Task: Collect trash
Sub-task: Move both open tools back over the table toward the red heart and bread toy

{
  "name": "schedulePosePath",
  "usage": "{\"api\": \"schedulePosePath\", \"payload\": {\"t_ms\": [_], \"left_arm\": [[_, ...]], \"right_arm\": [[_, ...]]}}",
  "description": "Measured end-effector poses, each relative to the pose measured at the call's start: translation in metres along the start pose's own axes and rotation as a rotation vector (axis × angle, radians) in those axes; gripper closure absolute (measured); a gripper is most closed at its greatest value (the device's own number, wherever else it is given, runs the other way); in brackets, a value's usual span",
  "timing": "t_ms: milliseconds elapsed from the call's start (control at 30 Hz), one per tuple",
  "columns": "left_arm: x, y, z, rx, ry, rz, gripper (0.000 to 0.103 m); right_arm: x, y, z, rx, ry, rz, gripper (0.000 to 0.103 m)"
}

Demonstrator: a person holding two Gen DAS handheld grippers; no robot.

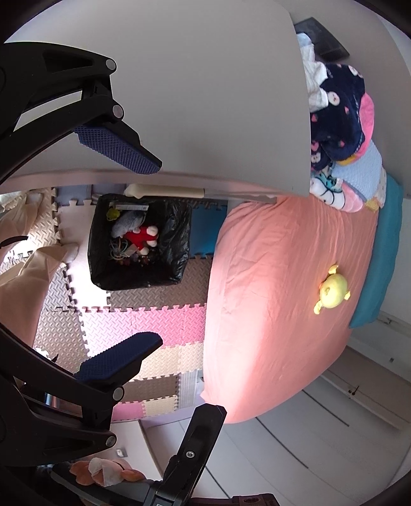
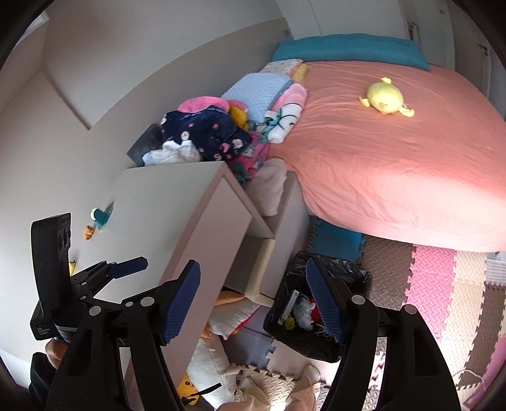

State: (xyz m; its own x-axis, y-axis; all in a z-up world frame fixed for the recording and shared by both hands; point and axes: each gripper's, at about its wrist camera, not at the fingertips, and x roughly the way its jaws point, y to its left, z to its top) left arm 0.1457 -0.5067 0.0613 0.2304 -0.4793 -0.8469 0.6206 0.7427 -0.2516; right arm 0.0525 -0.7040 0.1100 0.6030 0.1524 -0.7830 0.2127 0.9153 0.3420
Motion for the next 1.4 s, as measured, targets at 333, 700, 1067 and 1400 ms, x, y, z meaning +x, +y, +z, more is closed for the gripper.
{"api": "schedulePosePath", "payload": {"t_ms": [333,700,1067,1400], "left_arm": [[-0.025,0.029,-0.011,-0.066,-0.042,0.029,0.006],[-0.057,0.072,-0.042,-0.174,-0.083,0.093,0.006],[-0.098,0.127,-0.081,-0.306,-0.123,0.178,0.006],[-0.138,0.177,-0.122,-0.439,-0.164,0.263,0.006]], "right_arm": [[0.012,0.040,0.004,-0.072,0.026,0.068,0.033],[0.039,0.110,0.001,-0.204,0.092,0.162,0.033],[0.066,0.183,-0.010,-0.331,0.158,0.234,0.033],[0.093,0.251,-0.023,-0.438,0.214,0.297,0.033]]}}
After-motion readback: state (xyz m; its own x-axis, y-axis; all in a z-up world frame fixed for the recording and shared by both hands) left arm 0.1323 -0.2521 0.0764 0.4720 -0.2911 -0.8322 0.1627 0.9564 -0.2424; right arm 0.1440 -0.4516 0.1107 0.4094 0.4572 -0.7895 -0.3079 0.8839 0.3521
